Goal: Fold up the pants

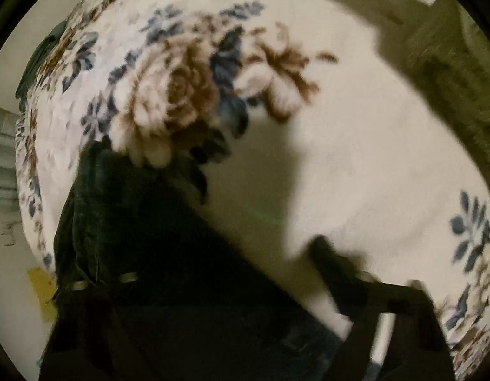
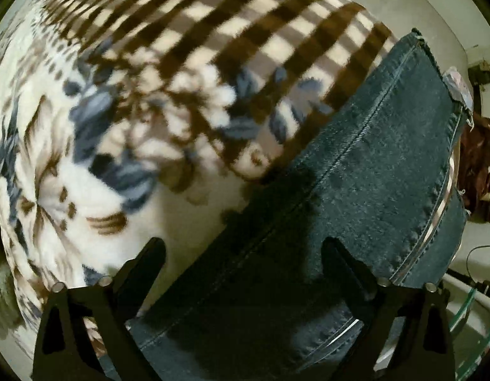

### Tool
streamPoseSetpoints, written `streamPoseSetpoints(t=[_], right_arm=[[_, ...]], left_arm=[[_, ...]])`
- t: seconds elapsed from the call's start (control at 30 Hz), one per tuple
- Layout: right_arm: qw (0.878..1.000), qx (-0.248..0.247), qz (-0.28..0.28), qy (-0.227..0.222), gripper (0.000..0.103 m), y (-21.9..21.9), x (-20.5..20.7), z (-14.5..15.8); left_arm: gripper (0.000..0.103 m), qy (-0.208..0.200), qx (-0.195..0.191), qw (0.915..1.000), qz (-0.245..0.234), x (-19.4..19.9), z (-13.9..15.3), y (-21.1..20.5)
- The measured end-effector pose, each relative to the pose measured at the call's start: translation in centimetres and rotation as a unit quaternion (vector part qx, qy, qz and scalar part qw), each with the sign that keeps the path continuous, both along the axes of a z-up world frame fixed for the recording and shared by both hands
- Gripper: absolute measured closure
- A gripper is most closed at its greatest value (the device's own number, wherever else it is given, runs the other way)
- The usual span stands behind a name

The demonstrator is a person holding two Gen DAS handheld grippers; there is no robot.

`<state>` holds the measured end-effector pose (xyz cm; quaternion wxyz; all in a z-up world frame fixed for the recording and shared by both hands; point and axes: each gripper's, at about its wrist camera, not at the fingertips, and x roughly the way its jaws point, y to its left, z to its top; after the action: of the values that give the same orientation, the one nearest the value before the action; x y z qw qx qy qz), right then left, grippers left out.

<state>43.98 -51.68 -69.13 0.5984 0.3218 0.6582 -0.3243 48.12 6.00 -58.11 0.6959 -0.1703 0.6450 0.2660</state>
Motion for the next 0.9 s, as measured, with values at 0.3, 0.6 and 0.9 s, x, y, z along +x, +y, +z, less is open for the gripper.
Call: streamPoseSetpoints(t=[0.3,0.6,0.9], right_arm=[[0.999,0.023,0.007,-0.024,0.094,-2.5,-1.9,-0.2],[0.995,-0.031,0.049,-0.086,0.098,-1.2,-10.6,7.2],[0.997,-0.056,0.043,-0.045,0.098,2.8,-23.7,10.0]], left_arm=[[0.089,-0.120,-0.083,0.9893,-0.009,-6.1,4.6,3.9],[0.097,-0.194,-0.163,0.9671,0.023,-16.8,10.6,6.4],[0.097,-0.158,-0.198,0.9661,0.049,-27.9,3.9,9.1]])
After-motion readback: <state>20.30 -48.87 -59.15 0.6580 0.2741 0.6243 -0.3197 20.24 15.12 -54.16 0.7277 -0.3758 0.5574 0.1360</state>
